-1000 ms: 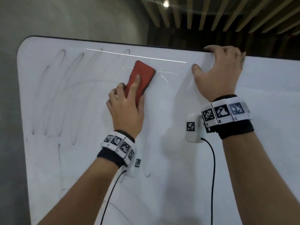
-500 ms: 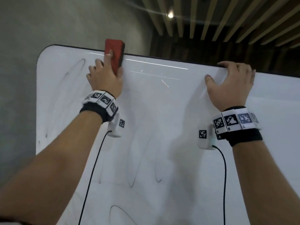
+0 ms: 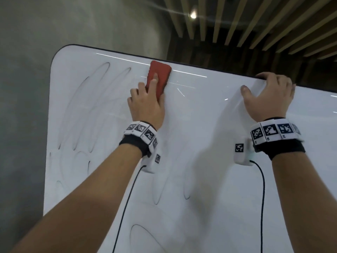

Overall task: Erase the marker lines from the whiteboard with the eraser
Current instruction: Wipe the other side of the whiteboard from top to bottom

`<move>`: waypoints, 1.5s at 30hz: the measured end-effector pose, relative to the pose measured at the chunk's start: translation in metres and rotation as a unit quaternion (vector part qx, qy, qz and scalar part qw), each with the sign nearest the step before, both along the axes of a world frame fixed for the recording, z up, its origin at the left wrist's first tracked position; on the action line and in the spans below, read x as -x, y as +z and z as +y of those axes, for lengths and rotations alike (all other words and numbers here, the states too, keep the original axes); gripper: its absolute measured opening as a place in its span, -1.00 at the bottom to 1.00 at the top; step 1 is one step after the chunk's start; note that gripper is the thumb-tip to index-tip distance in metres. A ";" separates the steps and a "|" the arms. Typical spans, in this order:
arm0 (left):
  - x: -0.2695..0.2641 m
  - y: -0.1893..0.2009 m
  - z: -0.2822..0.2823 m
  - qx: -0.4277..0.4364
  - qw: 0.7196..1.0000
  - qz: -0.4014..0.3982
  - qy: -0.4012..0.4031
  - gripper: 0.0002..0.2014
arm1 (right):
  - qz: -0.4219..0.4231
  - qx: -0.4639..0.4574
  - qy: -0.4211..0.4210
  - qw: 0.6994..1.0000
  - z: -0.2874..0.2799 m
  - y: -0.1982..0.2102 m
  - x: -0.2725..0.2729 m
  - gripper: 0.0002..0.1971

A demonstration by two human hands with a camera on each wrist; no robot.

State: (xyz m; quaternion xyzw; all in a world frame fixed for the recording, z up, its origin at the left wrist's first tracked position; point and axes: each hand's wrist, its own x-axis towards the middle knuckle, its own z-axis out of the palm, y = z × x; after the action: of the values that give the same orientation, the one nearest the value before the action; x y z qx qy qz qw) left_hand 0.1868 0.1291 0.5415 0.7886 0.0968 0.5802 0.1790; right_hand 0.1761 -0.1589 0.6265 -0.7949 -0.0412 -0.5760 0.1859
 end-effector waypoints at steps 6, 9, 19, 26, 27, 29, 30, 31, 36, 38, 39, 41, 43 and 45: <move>0.007 -0.069 -0.040 -0.274 0.952 -0.048 -0.130 -0.48 | -0.003 0.041 -0.018 0.999 -0.002 -0.002 -0.002 -0.35; 0.003 -0.073 -0.024 -0.225 0.965 -0.039 -0.125 -0.48 | 0.000 0.051 -0.020 0.998 -0.004 -0.002 -0.002 -0.34; 0.021 -0.156 -0.101 -0.115 0.982 -0.028 -0.148 -0.47 | -0.019 0.083 -0.029 0.996 -0.009 -0.009 -0.004 -0.33; 0.018 -0.213 -0.095 -0.248 0.942 0.001 -0.228 -0.52 | 0.019 0.147 -0.041 0.988 -0.023 -0.012 0.001 -0.13; 0.017 -0.207 -0.091 -0.247 0.942 0.003 -0.227 -0.51 | 0.024 0.151 -0.043 0.987 -0.024 -0.013 0.002 -0.11; 0.018 -0.199 -0.087 -0.192 0.960 -0.001 -0.206 -0.48 | 0.030 0.155 -0.044 0.987 -0.025 -0.015 0.004 -0.08; 0.017 -0.196 -0.084 -0.139 0.973 -0.005 -0.186 -0.46 | 0.030 0.155 -0.043 0.987 -0.025 -0.015 0.005 -0.07; 0.016 -0.194 -0.085 -0.074 0.983 -0.012 -0.168 -0.45 | 0.030 0.154 -0.041 0.987 -0.025 -0.016 0.006 -0.07; 0.029 -0.252 -0.141 0.034 0.980 0.006 -0.195 -0.43 | 0.029 0.154 -0.052 0.986 -0.024 -0.016 0.010 -0.07; 0.048 -0.300 -0.167 -0.096 0.968 0.042 -0.227 -0.49 | 0.030 0.153 -0.052 0.986 -0.024 -0.016 0.010 -0.07; 0.052 -0.315 -0.171 -0.133 0.963 0.054 -0.227 -0.52 | 0.032 0.153 -0.048 0.986 -0.024 -0.016 0.010 -0.07; 0.048 -0.317 -0.165 -0.161 0.961 0.049 -0.221 -0.55 | 0.030 0.155 -0.040 0.987 -0.025 -0.016 0.009 -0.08; 0.039 -0.293 -0.148 -0.133 0.971 0.040 -0.194 -0.54 | 0.031 0.160 -0.036 0.986 -0.026 -0.016 0.009 -0.08; 0.030 -0.256 -0.124 -0.012 0.987 0.022 -0.156 -0.46 | 0.028 0.158 -0.036 0.986 -0.026 -0.017 0.008 -0.08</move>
State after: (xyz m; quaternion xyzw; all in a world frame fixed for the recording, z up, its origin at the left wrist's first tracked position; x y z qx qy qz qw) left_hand 0.1567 0.0049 0.2859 0.8088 -0.0308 0.5288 0.2554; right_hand 0.1681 -0.1854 0.6093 -0.8311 -0.0978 -0.5461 0.0384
